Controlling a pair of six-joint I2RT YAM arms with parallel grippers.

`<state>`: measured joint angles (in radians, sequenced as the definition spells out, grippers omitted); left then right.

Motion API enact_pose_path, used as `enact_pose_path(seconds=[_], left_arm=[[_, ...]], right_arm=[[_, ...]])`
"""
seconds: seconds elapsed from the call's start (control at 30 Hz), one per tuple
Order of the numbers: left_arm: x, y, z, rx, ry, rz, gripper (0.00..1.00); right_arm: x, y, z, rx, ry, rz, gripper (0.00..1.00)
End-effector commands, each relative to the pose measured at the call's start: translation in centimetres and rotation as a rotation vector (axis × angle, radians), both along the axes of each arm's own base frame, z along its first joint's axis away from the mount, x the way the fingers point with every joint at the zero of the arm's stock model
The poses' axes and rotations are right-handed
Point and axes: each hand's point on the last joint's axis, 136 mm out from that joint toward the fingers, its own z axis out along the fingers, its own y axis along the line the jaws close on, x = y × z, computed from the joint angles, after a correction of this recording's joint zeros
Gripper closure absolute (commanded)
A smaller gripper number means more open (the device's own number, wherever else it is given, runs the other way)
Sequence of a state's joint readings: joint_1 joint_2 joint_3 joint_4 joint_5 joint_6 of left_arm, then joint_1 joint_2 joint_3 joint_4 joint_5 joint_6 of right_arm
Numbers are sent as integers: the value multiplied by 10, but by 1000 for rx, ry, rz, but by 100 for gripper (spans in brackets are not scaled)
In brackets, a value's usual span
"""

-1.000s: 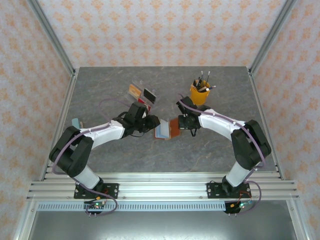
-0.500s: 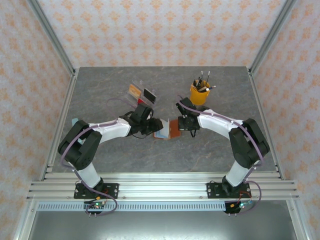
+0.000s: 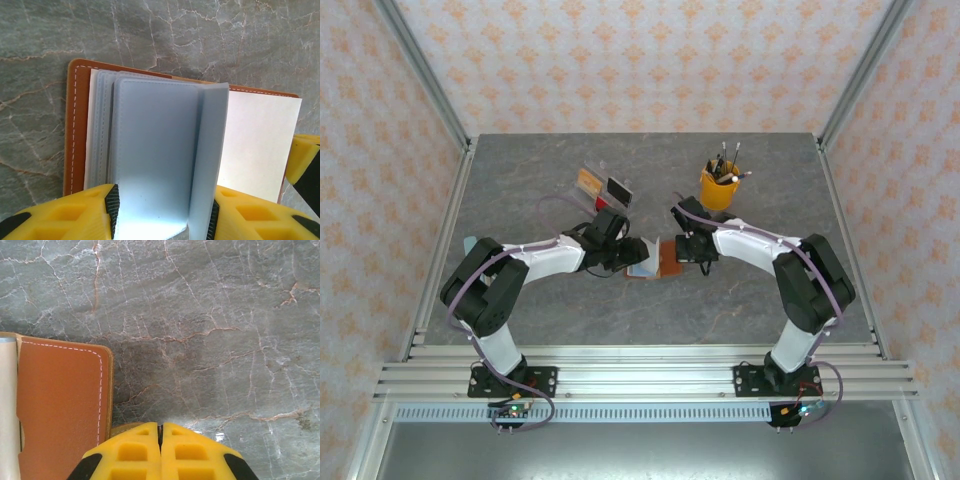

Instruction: Take the credit cards out of the card holder

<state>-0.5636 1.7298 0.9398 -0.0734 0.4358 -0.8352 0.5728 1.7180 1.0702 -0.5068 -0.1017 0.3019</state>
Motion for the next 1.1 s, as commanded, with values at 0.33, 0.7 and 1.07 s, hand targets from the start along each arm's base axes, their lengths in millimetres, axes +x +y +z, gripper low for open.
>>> enact_pose_path(seconds=[0.33,0.7,1.07], left_arm=[[-1,-27,-4,-7,18,-92,49],[-7,-55,-6,-32,26,-159,47],[-2,-82,26,-226,-54,-197,49]], right_arm=[[-1,4,-13,10,34,6,95],[0,8,-16,32,44,8,95],[3,6,-18,114,55,-33,96]])
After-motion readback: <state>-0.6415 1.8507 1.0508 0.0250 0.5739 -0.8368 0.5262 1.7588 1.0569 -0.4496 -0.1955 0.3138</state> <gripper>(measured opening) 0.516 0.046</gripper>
